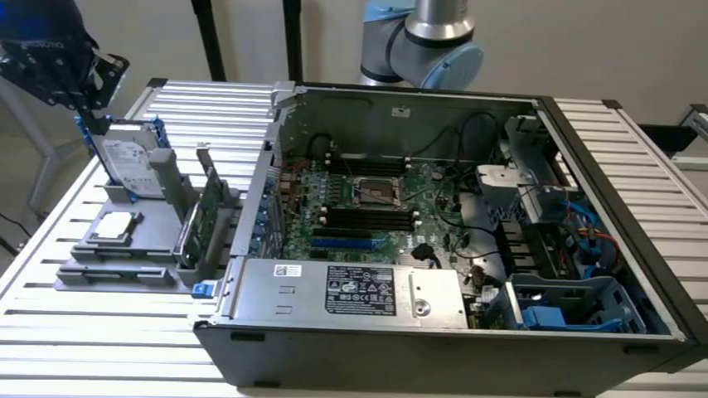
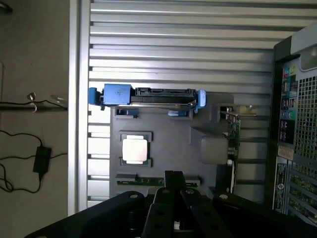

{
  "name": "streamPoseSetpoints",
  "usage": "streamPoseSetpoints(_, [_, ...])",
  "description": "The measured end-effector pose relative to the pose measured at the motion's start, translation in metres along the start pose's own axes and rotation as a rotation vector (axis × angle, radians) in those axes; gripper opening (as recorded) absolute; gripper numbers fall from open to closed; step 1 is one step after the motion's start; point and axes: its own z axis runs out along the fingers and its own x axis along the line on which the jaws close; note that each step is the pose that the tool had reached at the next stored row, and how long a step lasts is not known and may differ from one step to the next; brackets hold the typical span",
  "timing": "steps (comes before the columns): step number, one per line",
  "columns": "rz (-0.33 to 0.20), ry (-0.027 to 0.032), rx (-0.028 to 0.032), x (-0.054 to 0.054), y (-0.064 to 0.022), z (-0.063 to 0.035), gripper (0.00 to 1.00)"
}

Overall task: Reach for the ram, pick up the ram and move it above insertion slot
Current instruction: 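Reach for the ram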

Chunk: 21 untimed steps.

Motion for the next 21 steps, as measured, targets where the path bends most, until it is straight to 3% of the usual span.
streamPoseSetpoints(12, [0.000, 0.0001, 0.0002, 0.002, -0.0532, -0.0013, 0.11])
streamPoseSetpoints(21, [0.000, 0.0001, 0.0087, 0.003, -0.0900, 0.0003, 0.11])
